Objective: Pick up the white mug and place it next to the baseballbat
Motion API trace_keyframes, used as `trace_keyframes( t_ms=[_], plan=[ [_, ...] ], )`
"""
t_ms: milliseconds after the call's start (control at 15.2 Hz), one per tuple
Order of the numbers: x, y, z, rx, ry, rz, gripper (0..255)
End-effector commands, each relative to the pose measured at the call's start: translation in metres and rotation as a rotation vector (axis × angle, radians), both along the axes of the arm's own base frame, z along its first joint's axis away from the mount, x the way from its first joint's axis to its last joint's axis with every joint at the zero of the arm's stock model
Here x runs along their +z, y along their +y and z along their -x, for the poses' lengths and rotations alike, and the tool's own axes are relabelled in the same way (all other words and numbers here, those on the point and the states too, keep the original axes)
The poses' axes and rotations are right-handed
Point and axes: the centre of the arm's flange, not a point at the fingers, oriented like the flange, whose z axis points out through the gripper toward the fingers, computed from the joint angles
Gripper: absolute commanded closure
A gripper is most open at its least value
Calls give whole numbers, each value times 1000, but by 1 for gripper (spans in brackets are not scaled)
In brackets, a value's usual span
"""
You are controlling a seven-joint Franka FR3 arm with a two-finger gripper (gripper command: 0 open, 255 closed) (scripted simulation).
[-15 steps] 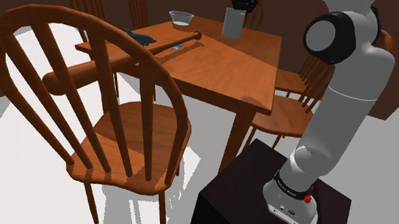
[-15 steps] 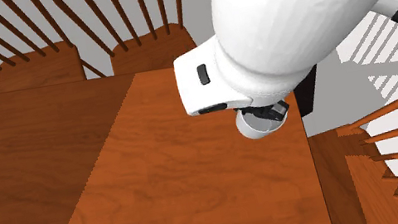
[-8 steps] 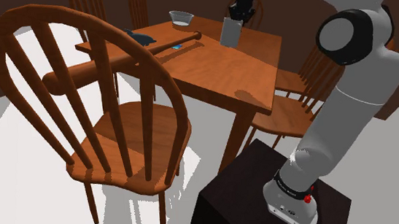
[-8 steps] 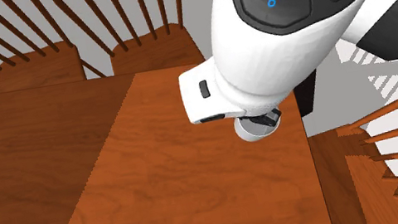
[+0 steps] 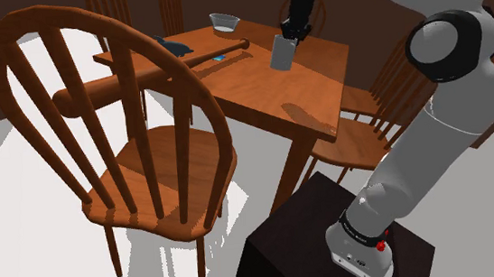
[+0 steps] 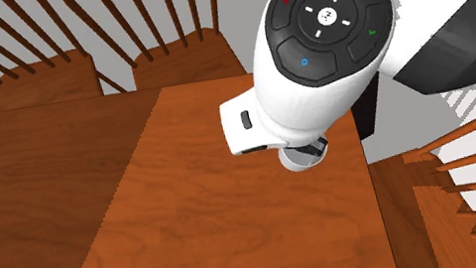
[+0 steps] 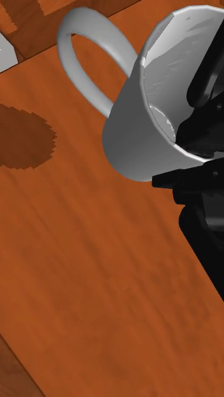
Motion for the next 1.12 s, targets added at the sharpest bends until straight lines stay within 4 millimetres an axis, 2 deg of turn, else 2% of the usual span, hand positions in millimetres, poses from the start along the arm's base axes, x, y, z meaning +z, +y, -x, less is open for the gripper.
trace_keyframes(
  t_ms=[0,792,1056],
  plan=[
    [-11,-1,-1,0,-1,0,255],
    [-75,-1,-1,0,-1,0,255],
    [-75,-1,-1,0,-1,0,255]
  ],
)
